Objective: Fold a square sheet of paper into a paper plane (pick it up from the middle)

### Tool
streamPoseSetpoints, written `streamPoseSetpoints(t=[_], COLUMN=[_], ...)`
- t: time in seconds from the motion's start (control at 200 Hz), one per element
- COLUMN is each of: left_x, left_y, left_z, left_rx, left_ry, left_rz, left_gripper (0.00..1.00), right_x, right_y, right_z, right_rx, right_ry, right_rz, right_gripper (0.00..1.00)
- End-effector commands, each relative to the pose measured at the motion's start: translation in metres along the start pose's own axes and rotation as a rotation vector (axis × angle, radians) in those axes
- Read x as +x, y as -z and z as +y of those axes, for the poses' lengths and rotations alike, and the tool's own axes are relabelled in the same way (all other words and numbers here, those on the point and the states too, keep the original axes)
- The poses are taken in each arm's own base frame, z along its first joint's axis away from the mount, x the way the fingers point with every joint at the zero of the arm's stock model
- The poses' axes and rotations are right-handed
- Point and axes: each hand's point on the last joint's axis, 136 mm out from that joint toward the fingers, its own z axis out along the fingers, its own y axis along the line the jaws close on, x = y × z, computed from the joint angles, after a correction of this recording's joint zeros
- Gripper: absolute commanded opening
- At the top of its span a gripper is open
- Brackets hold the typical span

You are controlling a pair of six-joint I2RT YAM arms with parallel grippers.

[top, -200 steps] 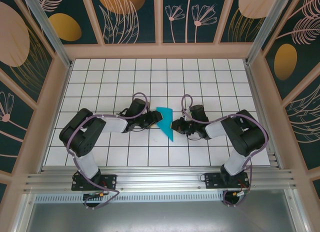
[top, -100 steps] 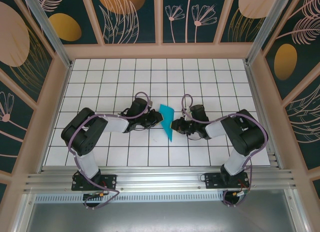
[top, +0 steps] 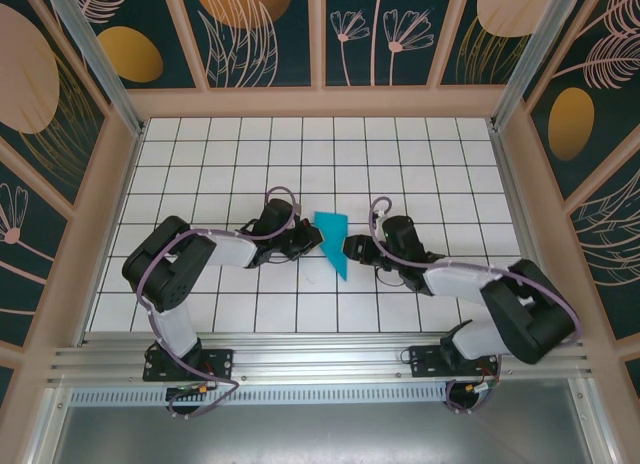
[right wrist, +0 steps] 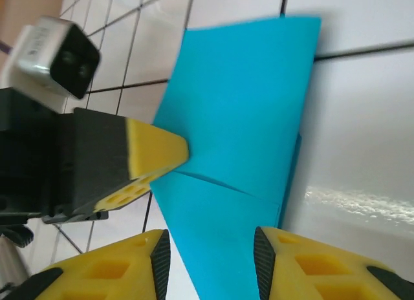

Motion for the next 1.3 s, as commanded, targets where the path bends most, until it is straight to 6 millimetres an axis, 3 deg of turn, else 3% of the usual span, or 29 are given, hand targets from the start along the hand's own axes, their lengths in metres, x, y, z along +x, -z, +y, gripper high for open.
streamPoseSetpoints(t=[0.0,0.13,0.315,0.53,0.746,1.291], left_x=[-0.003,-0.004,-0.004,-0.003,-0.003,-0.005], left_y=[0.006,0.006,0.007,0.006,0.004,0.000], left_z=[-0.014,-0.017,-0.017,-0.016,-0.014,-0.011], left_rx=[0.037,0.041,0.040,0.041,0.034,0.017], left_ry=[-0.004,-0.005,-0.003,-0.004,-0.005,-0.008], left_rz=[-0.029,-0.030,-0.031,-0.024,-0.021,-0.021], left_gripper=[0.00,0.01,0.01,0.01,0.02,0.02], right_x=[0.003,0.020,0.038,0.046,0.043,0.045], right_y=[0.010,0.008,-0.002,-0.028,-0.033,-0.021], right_z=[-0.009,0.007,0.014,0.016,0.013,0.017], right_rx=[0.120,0.175,0.289,0.438,0.525,0.477], right_ry=[0.196,0.466,0.755,0.953,0.993,0.957], right_rz=[-0.091,-0.130,-0.143,-0.121,-0.157,-0.198], right_gripper=[0.42,0.43,0.43,0.42,0.41,0.42])
